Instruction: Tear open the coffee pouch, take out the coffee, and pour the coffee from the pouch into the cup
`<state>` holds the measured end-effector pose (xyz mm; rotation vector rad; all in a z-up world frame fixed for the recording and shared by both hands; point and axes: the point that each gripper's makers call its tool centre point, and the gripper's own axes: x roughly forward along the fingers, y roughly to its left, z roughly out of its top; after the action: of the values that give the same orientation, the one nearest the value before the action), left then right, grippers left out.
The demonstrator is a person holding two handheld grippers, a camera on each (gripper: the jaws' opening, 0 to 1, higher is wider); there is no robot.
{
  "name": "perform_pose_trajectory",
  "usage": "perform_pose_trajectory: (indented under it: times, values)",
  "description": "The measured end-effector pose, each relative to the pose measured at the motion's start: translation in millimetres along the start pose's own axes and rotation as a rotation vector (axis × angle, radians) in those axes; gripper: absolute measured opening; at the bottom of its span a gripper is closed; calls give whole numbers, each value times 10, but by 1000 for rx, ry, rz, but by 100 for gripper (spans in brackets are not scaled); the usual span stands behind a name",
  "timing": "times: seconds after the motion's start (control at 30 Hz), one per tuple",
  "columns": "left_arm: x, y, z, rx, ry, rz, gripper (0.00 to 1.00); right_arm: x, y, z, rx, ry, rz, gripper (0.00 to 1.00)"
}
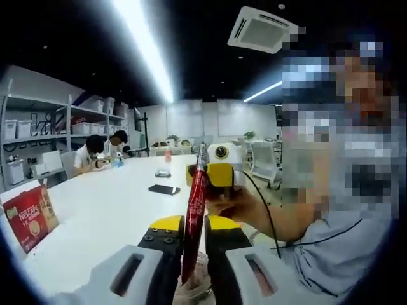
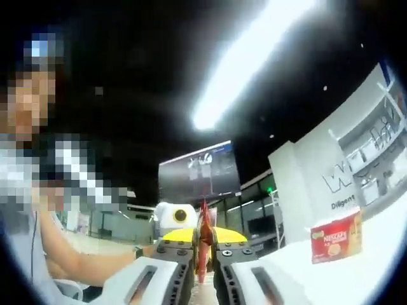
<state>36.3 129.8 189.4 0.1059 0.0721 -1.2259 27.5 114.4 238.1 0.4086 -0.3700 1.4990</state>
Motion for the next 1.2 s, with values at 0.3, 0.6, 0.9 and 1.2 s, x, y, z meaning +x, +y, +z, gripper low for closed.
perform_pose_trajectory:
  times: [0.3, 0.6, 0.9, 1.2]
  values:
    - [81, -6, -8, 11, 2, -2, 11, -37, -56, 3, -12, 7, -24, 10]
    - [78, 22, -29, 1, 5, -9, 8, -38, -64, -14, -23, 24, -36, 9]
    - [46, 46, -11, 9, -4, 1, 16, 0, -31, 18, -62, 40, -52, 9]
    - [-28, 51, 43, 11, -77, -22, 16, 145, 83, -1, -96, 102, -46, 9]
